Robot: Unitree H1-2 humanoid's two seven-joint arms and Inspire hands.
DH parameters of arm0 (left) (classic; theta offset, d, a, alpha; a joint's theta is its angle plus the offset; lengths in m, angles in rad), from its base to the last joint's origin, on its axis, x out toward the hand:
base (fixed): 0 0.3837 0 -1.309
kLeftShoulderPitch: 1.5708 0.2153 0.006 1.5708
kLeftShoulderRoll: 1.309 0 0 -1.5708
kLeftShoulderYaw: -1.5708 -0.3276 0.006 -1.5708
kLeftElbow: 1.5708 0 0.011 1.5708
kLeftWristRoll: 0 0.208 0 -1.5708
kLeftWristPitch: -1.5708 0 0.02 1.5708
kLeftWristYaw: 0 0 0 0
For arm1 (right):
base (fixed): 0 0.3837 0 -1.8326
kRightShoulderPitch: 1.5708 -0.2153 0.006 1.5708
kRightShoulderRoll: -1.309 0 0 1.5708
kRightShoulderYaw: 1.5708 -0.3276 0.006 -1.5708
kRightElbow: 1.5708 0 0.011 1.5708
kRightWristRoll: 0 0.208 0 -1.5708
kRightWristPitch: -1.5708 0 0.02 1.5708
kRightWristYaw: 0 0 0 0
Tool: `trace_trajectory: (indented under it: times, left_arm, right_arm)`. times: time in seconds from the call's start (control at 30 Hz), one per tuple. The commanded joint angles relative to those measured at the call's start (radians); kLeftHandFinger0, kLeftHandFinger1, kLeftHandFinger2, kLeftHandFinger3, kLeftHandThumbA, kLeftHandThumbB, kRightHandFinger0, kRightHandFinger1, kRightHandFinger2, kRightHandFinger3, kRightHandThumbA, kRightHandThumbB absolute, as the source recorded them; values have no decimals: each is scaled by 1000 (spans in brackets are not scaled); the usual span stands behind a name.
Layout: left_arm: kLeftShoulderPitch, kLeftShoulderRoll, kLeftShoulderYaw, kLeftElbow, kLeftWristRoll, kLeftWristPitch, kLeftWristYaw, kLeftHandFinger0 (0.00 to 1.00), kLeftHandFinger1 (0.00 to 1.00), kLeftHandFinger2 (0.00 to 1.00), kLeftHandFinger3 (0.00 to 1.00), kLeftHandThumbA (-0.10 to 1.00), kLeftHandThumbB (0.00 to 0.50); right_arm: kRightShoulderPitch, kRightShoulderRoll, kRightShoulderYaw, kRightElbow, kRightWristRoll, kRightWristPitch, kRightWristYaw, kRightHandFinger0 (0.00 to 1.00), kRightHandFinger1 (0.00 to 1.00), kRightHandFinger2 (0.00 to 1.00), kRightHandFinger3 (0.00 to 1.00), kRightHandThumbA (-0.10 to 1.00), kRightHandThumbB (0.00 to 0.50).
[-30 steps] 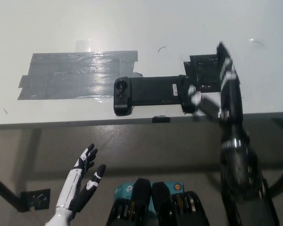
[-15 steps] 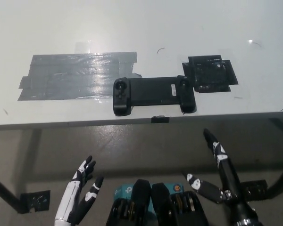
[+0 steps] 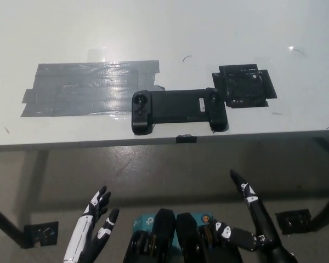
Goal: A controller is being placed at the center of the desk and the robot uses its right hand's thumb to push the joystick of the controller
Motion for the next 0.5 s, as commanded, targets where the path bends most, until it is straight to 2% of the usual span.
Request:
trace_trajectory:
  times: [0.0,0.07,0.37,0.47]
  left_arm:
    - [0,6,2,-24,3,-28,5,1000,1000,1000,1000,833,0]
    - [5,7,3,-34,3,-19,3,1000,1000,1000,1000,837,0]
    - [-11,9,8,-25,4,-23,6,1000,1000,1000,1000,816,0]
    - [-11,11,9,-24,10,-21,9,1000,1000,1000,1000,823,1]
  right_arm:
    - [-20,-15,11,-3,-17,7,48,1000,1000,1000,1000,854,132]
    - [-17,-17,17,-13,-25,17,53,1000,1000,1000,1000,843,123]
    - [-41,-16,17,-5,-35,39,69,1000,1000,1000,1000,831,143]
    - [-42,-15,18,-8,-35,38,72,1000,1000,1000,1000,820,129]
